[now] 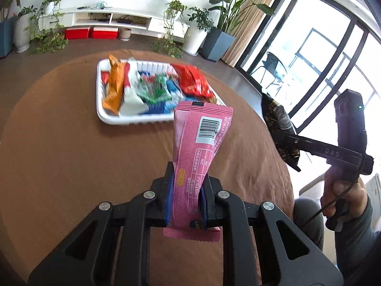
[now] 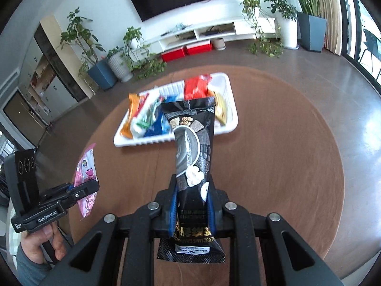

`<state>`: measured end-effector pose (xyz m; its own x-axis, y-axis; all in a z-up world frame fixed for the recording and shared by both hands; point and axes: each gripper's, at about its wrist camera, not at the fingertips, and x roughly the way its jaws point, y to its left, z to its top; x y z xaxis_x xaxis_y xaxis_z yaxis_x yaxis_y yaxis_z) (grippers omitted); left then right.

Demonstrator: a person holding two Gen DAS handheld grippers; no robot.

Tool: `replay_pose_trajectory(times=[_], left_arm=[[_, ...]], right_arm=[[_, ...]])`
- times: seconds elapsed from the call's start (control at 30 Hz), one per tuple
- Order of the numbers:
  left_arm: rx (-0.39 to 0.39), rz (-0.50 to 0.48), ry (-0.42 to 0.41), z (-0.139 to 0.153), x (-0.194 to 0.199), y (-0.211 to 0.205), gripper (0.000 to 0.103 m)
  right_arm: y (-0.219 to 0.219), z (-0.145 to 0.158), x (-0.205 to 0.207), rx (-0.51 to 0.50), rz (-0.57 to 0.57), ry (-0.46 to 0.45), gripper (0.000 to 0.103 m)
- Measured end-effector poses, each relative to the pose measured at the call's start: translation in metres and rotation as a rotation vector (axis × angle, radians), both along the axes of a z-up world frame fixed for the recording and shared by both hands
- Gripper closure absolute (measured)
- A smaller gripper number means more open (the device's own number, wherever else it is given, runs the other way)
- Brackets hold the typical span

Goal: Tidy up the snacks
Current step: 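Carry the pink bar with the left tool while the right tool carries the black packet to the tray, then lower both packets into the tray and open both tools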

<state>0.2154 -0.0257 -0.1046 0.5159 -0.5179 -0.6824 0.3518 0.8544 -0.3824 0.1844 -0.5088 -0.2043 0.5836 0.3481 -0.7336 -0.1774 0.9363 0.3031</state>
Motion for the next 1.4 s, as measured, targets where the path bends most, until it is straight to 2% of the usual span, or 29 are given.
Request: replay_pose_trajectory(times=[0.27,0.47,0.6,0.8,0.97,1.23,1.4], left_arm=[[0.036,0.022,-0.065,0.049,0.058,0.005,0.087],[0.082,0.048,-0.046,0.066,0.13,-0.003,0.087],[0.136,0.059,-0.011,0.056,0.171,-0.014,0.087],[0.172,0.066,0.05,0.018,0.212,-0.03,0.087],[0.185,0.085,0.078,-0.009,0.225,-0.038,0.087],[0.2,0.089,0.087,-0.028,0.245,-0.058,0.087],[0.196,0.094,0.1,-0.041,0.256,-0.059,0.086]], right_arm=[[0.011,0.043,0.055,0.066,0.033,-0.052,0.081],[0.029,0.049,0.126,0.107,0.063,0.012,0.081],[0.047,0.036,0.17,0.087,0.073,0.08,0.081],[0.067,0.002,0.212,0.031,0.075,0.172,0.081],[0.074,-0.016,0.224,0.015,0.067,0.198,0.081],[0.073,-0.045,0.237,0.021,0.057,0.257,0.081],[0.073,-0.05,0.239,0.009,0.056,0.252,0.081]])
